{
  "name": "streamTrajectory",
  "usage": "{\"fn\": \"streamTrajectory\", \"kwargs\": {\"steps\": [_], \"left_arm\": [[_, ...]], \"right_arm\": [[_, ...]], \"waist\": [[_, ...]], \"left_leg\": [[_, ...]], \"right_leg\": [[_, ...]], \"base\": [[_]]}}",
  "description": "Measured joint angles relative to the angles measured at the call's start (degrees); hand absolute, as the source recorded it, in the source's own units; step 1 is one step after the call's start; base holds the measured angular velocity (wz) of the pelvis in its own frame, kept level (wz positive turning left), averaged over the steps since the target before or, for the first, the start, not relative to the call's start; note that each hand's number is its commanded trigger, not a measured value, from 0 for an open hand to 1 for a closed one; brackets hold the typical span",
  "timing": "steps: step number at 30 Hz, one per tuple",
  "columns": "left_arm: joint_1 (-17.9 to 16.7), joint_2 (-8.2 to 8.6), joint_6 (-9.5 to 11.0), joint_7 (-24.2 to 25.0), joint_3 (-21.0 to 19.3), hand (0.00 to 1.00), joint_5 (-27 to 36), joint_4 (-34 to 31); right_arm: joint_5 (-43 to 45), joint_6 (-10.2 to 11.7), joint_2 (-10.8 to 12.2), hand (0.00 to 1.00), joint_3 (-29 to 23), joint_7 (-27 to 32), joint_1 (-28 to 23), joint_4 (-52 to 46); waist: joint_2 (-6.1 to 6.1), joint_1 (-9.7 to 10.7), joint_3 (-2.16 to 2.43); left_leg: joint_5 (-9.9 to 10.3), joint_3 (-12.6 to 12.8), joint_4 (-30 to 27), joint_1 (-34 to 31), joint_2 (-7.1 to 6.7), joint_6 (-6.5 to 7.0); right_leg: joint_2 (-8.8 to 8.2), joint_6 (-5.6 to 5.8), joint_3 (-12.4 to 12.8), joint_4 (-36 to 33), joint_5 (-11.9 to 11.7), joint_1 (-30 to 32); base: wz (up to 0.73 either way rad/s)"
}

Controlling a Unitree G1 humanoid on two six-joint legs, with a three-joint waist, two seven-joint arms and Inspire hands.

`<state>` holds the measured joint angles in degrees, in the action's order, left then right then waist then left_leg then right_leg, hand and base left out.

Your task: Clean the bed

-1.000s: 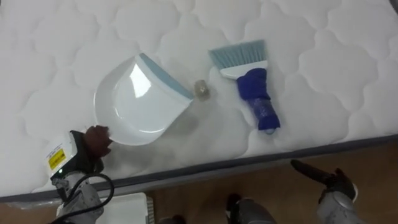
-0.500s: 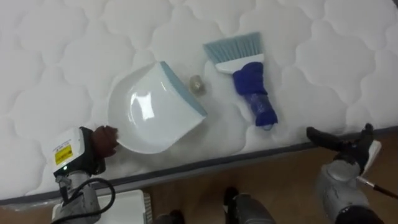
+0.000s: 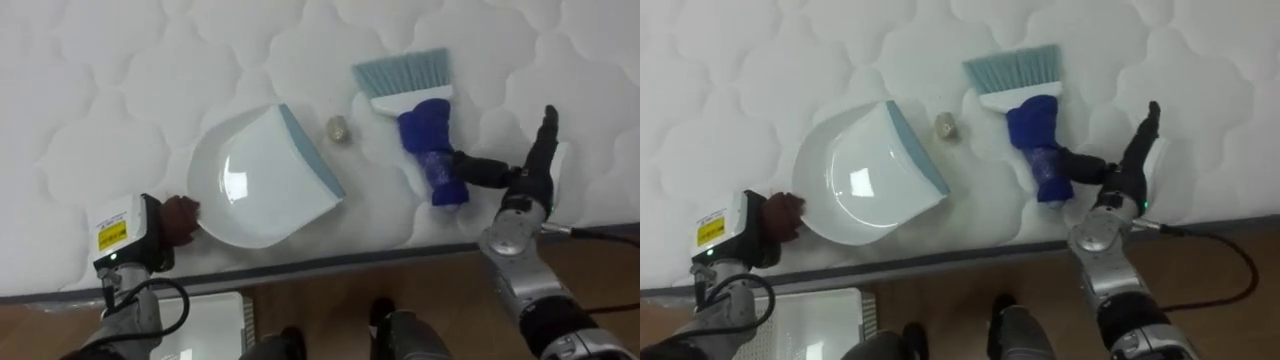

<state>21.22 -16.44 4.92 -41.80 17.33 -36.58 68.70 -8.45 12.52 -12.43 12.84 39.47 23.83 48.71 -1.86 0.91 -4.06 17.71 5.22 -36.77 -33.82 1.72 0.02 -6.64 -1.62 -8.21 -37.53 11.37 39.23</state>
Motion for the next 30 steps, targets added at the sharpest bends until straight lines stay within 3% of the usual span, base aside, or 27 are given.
{"fn": "streamTrajectory", "kwargs": {"steps": [4,10,22,30], "left_arm": [[1.6,-0.15,-0.7,0.34,1.94,1.0,0.06,0.0],[3.13,-0.14,-1.54,3.87,2.14,1.0,-0.11,-0.02],[3.47,-0.1,-2.1,7.14,3.33,1.0,-0.1,-0.56],[3.47,-0.2,-2.47,7.13,4.49,1.0,0.07,-1.37]], "right_arm": [[0.02,0.0,-0.44,0.0,1.76,-2.05,0.52,0.05],[-0.41,-0.05,-0.95,0.0,1.98,-6.48,1.8,2.08],[-1.11,-0.12,-1.1,0.0,2.17,-9.19,2.67,2.9],[-6.86,-0.55,-1.28,0.0,3.51,-11.0,3.78,5.91]], "waist": [[0.05,-0.97,-0.04],[0.33,-1.48,-0.69],[0.32,-2.83,-0.75],[0.28,-2.93,-0.72]], "left_leg": [[-0.17,-0.11,-0.71,-1.77,-0.04,0.29],[-0.16,-0.27,-1.92,-2.57,0.29,0.29],[-0.05,-0.68,-2.1,-3.06,0.54,0.17],[-0.05,-0.73,-2.93,-3.89,0.4,0.22]], "right_leg": [[-0.28,0.06,-0.69,-0.29,-0.03,1.36],[-0.21,0.05,-0.74,-0.85,-0.03,1.72],[-0.31,-0.42,-1.44,-1.44,0.19,1.87],[-0.49,-0.17,-1.62,-1.77,0.39,2.17]], "base": [[0.02],[0.02],[0.05],[-0.01]]}}
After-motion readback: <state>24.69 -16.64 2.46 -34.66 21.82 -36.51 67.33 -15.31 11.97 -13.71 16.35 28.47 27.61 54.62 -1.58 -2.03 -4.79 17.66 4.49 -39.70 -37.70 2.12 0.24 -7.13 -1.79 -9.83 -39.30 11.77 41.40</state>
